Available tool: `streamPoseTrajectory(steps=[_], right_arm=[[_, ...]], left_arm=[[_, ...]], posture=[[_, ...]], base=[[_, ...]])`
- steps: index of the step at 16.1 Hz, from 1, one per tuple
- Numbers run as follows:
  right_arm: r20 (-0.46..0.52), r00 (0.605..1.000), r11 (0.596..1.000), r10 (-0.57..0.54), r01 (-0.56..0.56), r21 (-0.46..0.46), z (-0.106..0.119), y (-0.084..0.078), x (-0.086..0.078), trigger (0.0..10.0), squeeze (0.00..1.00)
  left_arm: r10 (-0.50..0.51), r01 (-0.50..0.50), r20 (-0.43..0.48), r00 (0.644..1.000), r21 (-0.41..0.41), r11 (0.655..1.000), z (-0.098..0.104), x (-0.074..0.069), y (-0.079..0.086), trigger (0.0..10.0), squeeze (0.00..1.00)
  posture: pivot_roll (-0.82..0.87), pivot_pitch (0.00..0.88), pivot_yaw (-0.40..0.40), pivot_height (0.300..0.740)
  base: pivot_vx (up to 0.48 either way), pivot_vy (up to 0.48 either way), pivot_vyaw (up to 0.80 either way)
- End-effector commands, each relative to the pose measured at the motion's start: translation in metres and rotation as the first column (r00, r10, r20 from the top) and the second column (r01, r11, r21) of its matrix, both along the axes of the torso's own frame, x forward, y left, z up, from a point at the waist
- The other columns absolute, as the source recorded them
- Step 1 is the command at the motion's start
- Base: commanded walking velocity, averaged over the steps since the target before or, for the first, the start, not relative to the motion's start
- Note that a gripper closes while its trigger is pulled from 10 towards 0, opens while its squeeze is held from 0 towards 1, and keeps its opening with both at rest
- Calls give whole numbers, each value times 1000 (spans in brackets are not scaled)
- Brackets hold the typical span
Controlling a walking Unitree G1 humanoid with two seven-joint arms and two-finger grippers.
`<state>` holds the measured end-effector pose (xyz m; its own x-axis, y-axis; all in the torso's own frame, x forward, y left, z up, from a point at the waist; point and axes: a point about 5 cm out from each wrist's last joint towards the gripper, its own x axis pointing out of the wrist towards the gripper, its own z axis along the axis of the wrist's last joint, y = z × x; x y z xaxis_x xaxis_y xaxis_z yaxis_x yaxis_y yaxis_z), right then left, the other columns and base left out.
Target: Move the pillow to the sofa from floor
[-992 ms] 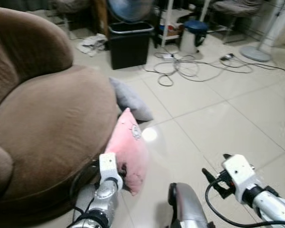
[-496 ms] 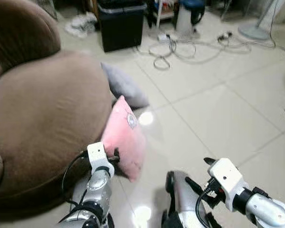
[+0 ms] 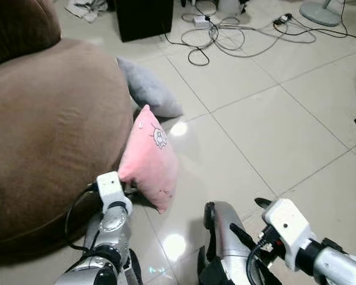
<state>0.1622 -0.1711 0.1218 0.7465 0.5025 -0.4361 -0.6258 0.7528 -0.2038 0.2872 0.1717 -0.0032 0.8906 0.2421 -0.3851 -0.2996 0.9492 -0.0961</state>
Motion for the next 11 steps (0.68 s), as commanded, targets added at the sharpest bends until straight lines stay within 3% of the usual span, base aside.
streamPoseTrajectory(steps=[1, 5, 8, 9, 10, 11], right_arm=[[-1, 1000, 1000, -1, 1, -14, 7, -4, -4, 10000, 0], [21, 1000, 999, -10, 10, -31, 24, -9, -6, 10000, 0], [13, 999, 999, -53, 53, -12, 23, -11, -1, 10000, 0], [16, 997, 997, -73, 73, 0, 23, -11, 0, 10000, 0], [19, 996, 996, -84, 84, 7, 23, -9, 0, 10000, 0], [23, 995, 996, -94, 93, 7, 24, -9, 0, 10000, 0]], left_arm=[[38, -38, -24, 999, -16, 999, -4, -3, -1, 10000, 1000], [100, -98, 15, 995, -107, 989, 1, 2, -4, 10000, 1000], [7, 2, 71, 997, -133, 991, 8, 9, -24, 10000, 1000], [-26, 35, 76, 997, -127, 991, 8, 8, -28, 10000, 675], [-36, 44, 72, 997, -104, 994, 7, 7, -27, 10000, 0], [-26, 31, 64, 998, -86, 996, 6, 6, -24, 10000, 0]], posture=[[-464, 237, -109, 547], [-490, 218, -187, 547], [-444, 217, -189, 547], [-439, 214, -187, 547], [-436, 208, -182, 547], [-435, 205, -181, 547]], base=[[0, 0, 0], [0, 0, 0], [0, 0, 0], [0, 0, 0], [0, 0, 0], [0, 0, 0]])
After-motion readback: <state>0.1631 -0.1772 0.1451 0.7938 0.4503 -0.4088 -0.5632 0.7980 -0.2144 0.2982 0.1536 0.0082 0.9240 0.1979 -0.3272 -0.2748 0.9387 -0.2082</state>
